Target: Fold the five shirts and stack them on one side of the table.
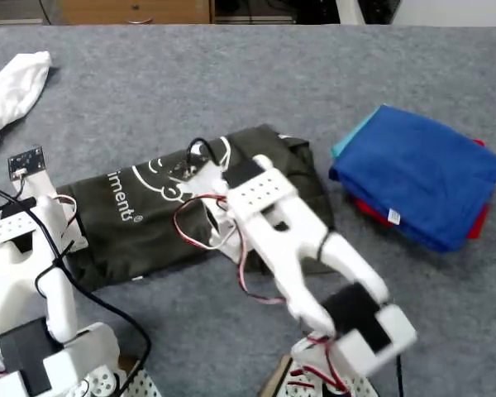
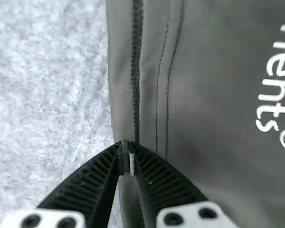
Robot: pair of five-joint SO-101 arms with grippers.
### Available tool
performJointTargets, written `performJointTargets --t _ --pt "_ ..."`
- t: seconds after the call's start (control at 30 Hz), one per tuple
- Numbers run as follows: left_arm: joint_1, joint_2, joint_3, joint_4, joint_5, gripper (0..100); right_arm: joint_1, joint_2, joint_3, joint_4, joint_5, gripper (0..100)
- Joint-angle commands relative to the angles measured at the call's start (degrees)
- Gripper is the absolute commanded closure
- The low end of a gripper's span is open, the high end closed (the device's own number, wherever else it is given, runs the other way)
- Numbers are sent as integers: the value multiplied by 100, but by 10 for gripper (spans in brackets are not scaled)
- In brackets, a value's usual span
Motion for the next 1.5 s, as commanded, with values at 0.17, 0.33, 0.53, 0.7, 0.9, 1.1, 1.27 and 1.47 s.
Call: performJointTargets --t 0.17,0.33,0.53,0.7,0.9,1.1,1.27,1.47 --pt "-53 233 105 -492 44 981 813 -1684 532 695 2927 994" --pt "-53 233 114 -510 44 981 1657 -1842 1789 176 4044 994" --pt "-44 233 114 -519 44 981 1798 -1851 2703 -580 4475 876" --pt "-35 242 114 -519 44 981 1736 -1851 2580 -695 4484 772" --pt "-18 242 114 -519 35 981 1578 -1807 2721 -1345 4563 776" --pt "-26 242 114 -510 44 981 1578 -1666 3099 -1899 4563 772" --pt "-26 242 114 -510 44 981 1578 -857 3020 -2092 4571 774" --pt "-44 268 70 -484 44 981 1613 163 2308 -1969 4571 774"
